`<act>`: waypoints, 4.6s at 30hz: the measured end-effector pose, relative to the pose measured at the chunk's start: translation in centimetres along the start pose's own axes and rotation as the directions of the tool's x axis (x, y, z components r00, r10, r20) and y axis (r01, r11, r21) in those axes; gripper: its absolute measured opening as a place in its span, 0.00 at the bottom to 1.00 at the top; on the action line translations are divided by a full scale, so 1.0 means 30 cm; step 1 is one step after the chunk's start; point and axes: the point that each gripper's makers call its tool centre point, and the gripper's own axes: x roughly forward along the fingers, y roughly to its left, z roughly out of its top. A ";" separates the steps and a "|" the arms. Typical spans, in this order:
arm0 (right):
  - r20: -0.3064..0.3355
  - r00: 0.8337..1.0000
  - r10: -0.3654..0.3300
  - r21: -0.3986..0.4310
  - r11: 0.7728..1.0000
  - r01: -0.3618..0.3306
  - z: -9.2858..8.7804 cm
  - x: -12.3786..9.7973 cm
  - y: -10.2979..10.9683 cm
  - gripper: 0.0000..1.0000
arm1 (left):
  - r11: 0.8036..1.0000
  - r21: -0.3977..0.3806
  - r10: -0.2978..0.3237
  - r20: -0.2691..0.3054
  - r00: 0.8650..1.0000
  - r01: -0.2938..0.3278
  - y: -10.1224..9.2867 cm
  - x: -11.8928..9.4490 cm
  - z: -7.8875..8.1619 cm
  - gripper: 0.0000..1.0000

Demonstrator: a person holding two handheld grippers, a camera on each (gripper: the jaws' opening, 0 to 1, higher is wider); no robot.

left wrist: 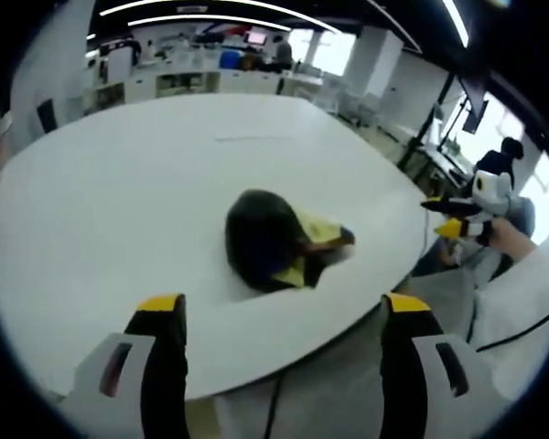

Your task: Fold the garment on the visible template until the final outline fits inside the template.

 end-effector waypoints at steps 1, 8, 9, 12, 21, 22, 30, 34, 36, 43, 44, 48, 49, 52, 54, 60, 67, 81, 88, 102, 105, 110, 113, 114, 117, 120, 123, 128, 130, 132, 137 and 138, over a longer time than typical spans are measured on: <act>-0.001 1.000 0.001 0.000 1.000 -0.001 -0.001 0.001 0.000 0.76 | 1.000 0.000 -0.002 -0.001 1.000 0.002 -0.001 0.002 0.000 0.83; -0.006 1.000 0.004 -0.001 1.000 -0.004 -0.009 0.019 -0.003 0.75 | 1.000 0.013 -0.013 -0.017 1.000 0.013 -0.011 0.014 -0.006 0.80; -0.006 1.000 0.005 -0.001 1.000 -0.005 -0.009 0.021 -0.003 0.74 | 1.000 0.013 -0.013 -0.018 1.000 0.013 -0.011 0.015 -0.007 0.80; -0.012 1.000 0.009 0.000 1.000 -0.009 -0.015 0.030 -0.004 0.74 | 1.000 0.013 -0.015 -0.021 1.000 0.015 -0.013 0.019 -0.008 0.79; -0.022 1.000 0.020 0.004 1.000 -0.019 -0.025 0.056 -0.009 0.72 | 1.000 0.010 -0.025 -0.029 0.999 0.026 -0.019 0.043 -0.006 0.77; -0.023 1.000 0.021 0.003 1.000 -0.021 -0.026 0.058 -0.009 0.72 | 1.000 0.010 -0.026 -0.030 0.999 0.027 -0.020 0.046 -0.005 0.77; -0.043 0.998 0.037 -0.008 0.999 -0.037 -0.058 0.084 -0.003 0.67 | 0.999 0.017 -0.033 -0.040 0.999 0.034 -0.027 0.063 -0.009 0.76; -0.034 0.999 0.041 -0.011 0.999 -0.041 -0.063 0.096 -0.002 0.64 | 0.999 0.025 -0.037 -0.052 0.998 0.038 -0.030 0.070 -0.014 0.75; -0.040 0.998 0.047 -0.021 0.999 -0.048 -0.070 0.104 0.003 0.64 | 0.999 0.029 -0.039 -0.047 0.998 0.040 -0.034 0.074 -0.007 0.74; -0.063 0.997 0.053 -0.035 0.998 -0.055 -0.086 0.117 0.010 0.63 | 0.998 0.041 -0.052 -0.050 0.997 0.054 -0.033 0.103 -0.004 0.72; -0.064 0.996 0.054 -0.036 0.998 -0.057 -0.086 0.120 0.011 0.63 | 0.998 0.042 -0.053 -0.047 0.997 0.055 -0.031 0.106 -0.002 0.71; -0.068 0.996 0.057 -0.040 0.997 -0.060 -0.090 0.135 0.008 0.62 | 0.997 0.041 -0.060 -0.046 0.997 0.062 -0.030 0.120 0.000 0.70; -0.067 0.996 0.057 -0.041 0.997 -0.059 -0.090 0.137 0.007 0.61 | 0.997 0.042 -0.061 -0.047 0.997 0.063 -0.031 0.122 -0.001 0.70; -0.064 0.996 0.055 -0.035 0.998 -0.058 -0.099 0.158 -0.006 0.60 | 0.997 0.045 -0.066 -0.054 0.996 0.069 -0.030 0.132 -0.005 0.69; -0.069 0.996 0.052 -0.046 0.997 -0.055 -0.109 0.169 -0.013 0.59 | 0.996 0.045 -0.069 -0.058 0.996 0.072 -0.030 0.137 -0.006 0.69; -0.104 0.993 0.053 -0.071 0.996 -0.061 -0.128 0.197 -0.020 0.57 | 0.996 0.050 -0.075 -0.065 0.995 0.078 -0.027 0.149 -0.007 0.67; -0.119 0.992 0.052 -0.088 0.994 -0.063 -0.140 0.213 -0.028 0.54 | 0.995 0.046 -0.083 -0.063 0.995 0.086 -0.025 0.169 -0.007 0.63; -0.172 0.983 0.057 -0.175 0.981 -0.087 -0.167 0.281 -0.012 0.47 | 0.995 0.046 -0.088 -0.076 0.993 0.092 -0.023 0.219 -0.023 0.62; -0.178 0.981 0.074 -0.202 0.973 -0.110 -0.174 0.313 -0.004 0.45 | 0.995 0.040 -0.083 -0.080 0.993 0.087 -0.011 0.232 -0.028 0.62; -0.212 0.974 0.084 -0.306 0.941 -0.148 -0.191 0.383 0.011 0.41 | 0.996 0.017 -0.083 -0.079 0.993 0.084 -0.013 0.243 -0.040 0.60; -0.218 0.972 0.084 -0.316 0.936 -0.152 -0.193 0.390 0.010 0.40 | 0.996 0.017 -0.084 -0.082 0.993 0.085 -0.015 0.247 -0.045 0.59; -0.204 0.977 0.067 -0.350 0.927 -0.136 -0.175 0.408 0.001 0.37 | 0.996 0.013 -0.082 -0.081 0.993 0.083 -0.016 0.253 -0.046 0.58; -0.210 0.975 0.068 -0.369 0.918 -0.143 -0.177 0.426 -0.001 0.37 | 0.996 0.016 -0.082 -0.087 0.993 0.084 -0.020 0.258 -0.049 0.58; -0.208 0.976 0.068 -0.374 0.916 -0.144 -0.174 0.430 0.000 0.37 | 0.996 0.016 -0.083 -0.088 0.993 0.084 -0.020 0.258 -0.049 0.58; -0.203 0.977 0.067 -0.403 0.904 -0.145 -0.171 0.448 0.004 0.36 | 0.996 0.016 -0.082 -0.091 0.993 0.084 -0.021 0.258 -0.050 0.58; -0.221 0.973 0.072 -0.415 0.896 -0.161 -0.182 0.469 0.011 0.36 | 0.997 0.015 -0.080 -0.093 0.992 0.082 -0.018 0.257 -0.051 0.58; -0.223 0.972 0.078 -0.436 0.883 -0.172 -0.180 0.477 0.018 0.35 | 0.997 0.014 -0.075 -0.098 0.992 0.077 -0.013 0.256 -0.052 0.58; -0.224 0.971 0.079 -0.444 0.879 -0.174 -0.183 0.485 0.015 0.33 | 0.997 0.013 -0.073 -0.102 0.992 0.075 -0.009 0.261 -0.052 0.57; -0.216 0.974 0.075 -0.454 0.875 -0.168 -0.177 0.490 0.013 0.32 | 0.997 0.016 -0.073 -0.105 0.992 0.075 -0.010 0.264 -0.051 0.57; -0.203 0.976 0.077 -0.467 0.868 -0.166 -0.166 0.494 0.015 0.31 | 0.997 0.020 -0.075 -0.108 0.991 0.078 -0.012 0.269 -0.049 0.56; -0.202 0.976 0.085 -0.491 0.853 -0.176 -0.159 0.504 0.020 0.29 | 0.996 0.028 -0.083 -0.113 0.990 0.087 -0.019 0.281 -0.042 0.55; -0.200 0.976 0.087 -0.498 0.849 -0.178 -0.157 0.505 0.023 0.29 | 0.996 0.030 -0.084 -0.113 0.990 0.087 -0.018 0.281 -0.040 0.55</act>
